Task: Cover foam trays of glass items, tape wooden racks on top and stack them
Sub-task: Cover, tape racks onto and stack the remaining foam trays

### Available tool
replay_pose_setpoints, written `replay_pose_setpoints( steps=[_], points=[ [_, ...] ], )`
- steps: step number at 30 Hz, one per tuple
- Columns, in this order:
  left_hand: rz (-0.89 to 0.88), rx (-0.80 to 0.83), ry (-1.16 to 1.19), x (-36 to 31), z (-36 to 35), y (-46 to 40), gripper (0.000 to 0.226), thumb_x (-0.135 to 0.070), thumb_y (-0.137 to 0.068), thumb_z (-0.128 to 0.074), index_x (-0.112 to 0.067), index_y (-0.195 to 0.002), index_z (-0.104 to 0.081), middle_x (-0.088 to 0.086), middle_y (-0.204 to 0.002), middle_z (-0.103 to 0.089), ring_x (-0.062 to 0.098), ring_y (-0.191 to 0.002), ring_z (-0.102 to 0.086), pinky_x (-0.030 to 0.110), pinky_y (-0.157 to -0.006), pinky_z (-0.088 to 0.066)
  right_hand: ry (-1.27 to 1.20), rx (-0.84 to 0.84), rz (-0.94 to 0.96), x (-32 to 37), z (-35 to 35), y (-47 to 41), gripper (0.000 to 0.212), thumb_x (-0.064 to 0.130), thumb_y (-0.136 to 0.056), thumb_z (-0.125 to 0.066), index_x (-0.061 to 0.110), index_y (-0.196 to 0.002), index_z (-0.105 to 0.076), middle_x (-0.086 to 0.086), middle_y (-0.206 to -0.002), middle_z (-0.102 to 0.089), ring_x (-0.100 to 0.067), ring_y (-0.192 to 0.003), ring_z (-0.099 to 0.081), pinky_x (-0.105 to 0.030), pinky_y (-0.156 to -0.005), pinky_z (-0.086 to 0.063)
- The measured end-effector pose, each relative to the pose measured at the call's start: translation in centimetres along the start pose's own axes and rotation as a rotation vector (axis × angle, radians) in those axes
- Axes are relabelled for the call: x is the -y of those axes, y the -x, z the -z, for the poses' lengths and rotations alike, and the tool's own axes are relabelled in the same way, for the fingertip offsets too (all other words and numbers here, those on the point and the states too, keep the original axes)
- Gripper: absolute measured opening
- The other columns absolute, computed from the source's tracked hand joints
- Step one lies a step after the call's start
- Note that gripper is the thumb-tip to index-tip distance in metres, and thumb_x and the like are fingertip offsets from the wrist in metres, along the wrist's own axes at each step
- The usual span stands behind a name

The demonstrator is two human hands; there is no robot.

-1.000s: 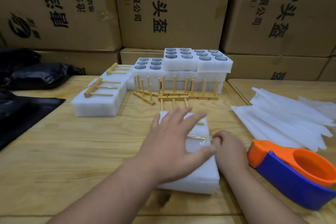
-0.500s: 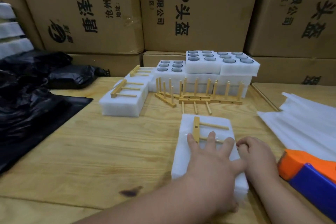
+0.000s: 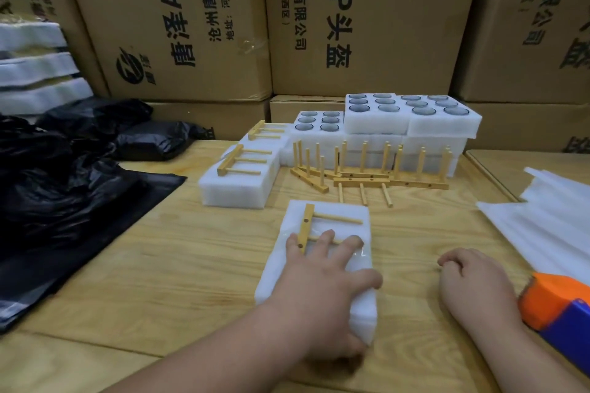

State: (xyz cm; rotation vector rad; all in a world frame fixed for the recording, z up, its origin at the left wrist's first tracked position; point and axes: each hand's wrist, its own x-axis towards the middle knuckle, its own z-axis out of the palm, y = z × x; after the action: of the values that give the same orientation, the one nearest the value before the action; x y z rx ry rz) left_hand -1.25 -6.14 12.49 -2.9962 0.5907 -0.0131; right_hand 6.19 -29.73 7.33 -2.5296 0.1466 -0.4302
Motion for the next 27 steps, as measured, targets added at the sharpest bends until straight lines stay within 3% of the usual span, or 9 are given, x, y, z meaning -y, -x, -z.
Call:
replay_pose_setpoints(
  steps=[13, 18, 27],
  points=[
    [0.266, 0.044, -0.092, 13.9, -0.5, 5.5, 0.086, -0.083, -0.059, -0.056, -0.059, -0.136, -0.023, -0.013, -0.162, -0.003, 0.02, -0.153, -0.005, 0.062, -0.118, -0.011, -0.011, 0.009, -0.021, 0.2, 0.1, 0.2, 0.024, 0.006, -0.087, -0.054, 0.021, -0.083, -0.072, -0.007, -0.104, -0.072, -0.035, -0.107, -0.059, -0.044, -0.093, -0.048],
    [0.254, 0.06, -0.1, 17.3, -0.7, 7.6, 0.082, -0.086, -0.059, -0.053, -0.06, -0.133, -0.026, -0.018, -0.16, -0.003, 0.014, -0.153, -0.003, 0.06, -0.119, -0.011, 0.014, 0.012, -0.022, 0.3, 0.1, 0.3, 0.024, 0.007, -0.086, -0.054, 0.023, -0.082, -0.071, -0.008, -0.103, -0.072, -0.036, -0.105, -0.06, -0.045, -0.093, -0.049],
    [0.209, 0.062, -0.109, 19.1, -0.8, 6.8, 0.079, -0.086, -0.059, -0.052, -0.06, -0.13, -0.029, -0.017, -0.161, -0.005, 0.018, -0.154, -0.003, 0.06, -0.119, -0.01, 0.011, 0.022, -0.029, 0.3, 0.1, 0.2, 0.025, 0.008, -0.088, -0.052, 0.023, -0.084, -0.072, -0.006, -0.106, -0.071, -0.034, -0.108, -0.057, -0.043, -0.093, -0.047]
  ],
)
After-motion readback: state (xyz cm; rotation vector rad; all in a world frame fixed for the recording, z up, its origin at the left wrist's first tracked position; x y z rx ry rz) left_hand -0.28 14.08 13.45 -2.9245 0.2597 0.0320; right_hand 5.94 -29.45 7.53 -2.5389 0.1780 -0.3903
